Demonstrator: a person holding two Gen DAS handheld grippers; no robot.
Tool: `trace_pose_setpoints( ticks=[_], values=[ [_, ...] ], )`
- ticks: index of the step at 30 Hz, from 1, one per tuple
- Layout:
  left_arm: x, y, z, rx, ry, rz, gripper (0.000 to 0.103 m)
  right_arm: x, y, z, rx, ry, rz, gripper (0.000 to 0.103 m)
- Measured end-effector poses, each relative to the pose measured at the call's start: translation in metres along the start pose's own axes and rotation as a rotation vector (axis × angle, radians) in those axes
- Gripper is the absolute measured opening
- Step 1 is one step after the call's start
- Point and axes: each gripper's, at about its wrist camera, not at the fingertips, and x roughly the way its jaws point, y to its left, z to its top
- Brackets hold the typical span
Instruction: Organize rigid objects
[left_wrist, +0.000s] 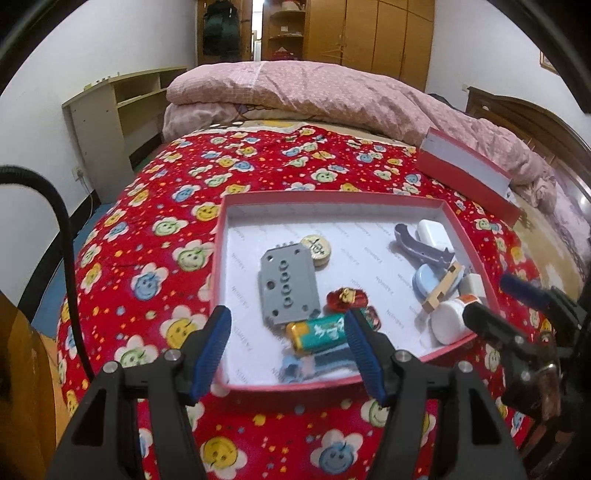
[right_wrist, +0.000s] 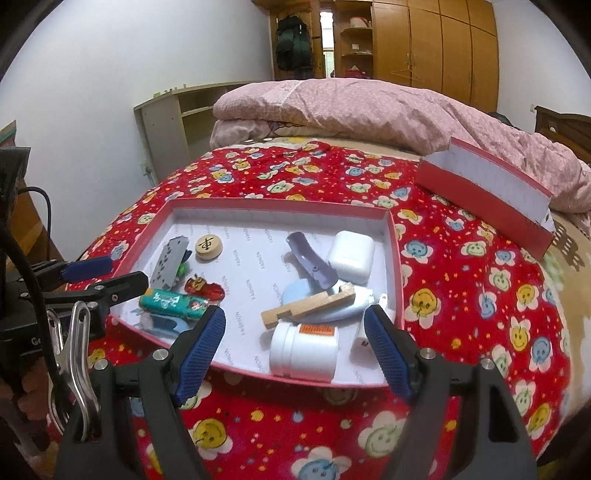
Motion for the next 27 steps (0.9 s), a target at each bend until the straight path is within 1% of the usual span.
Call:
trace_pose_setpoints(
  ticks=[8,12,19,27],
  values=[
    [-0.017,0.009,-0.024,-0.022,0.026,0.007,0.067,-0.016,0.005,-0.017,0.011,0.014,0.009,0.079],
    [-0.025,0.010,-0.038,-0.033,0.032,-0.003,0.067,-0.025,0.008,-0.026,0.028,0.017,0.004,0.079],
    [-0.030,0.004,-0.056,-0.026,0.044,-0.021,0.067,-0.031,0.015,-0.050,0.052,0.062,-0.024,0.079],
    [-0.024,-0.004,-0.069,-0.009,0.056,-0.025,0.067,-0.025,0.011,-0.071,0.084,0.117,-0.061,0.079]
  ],
)
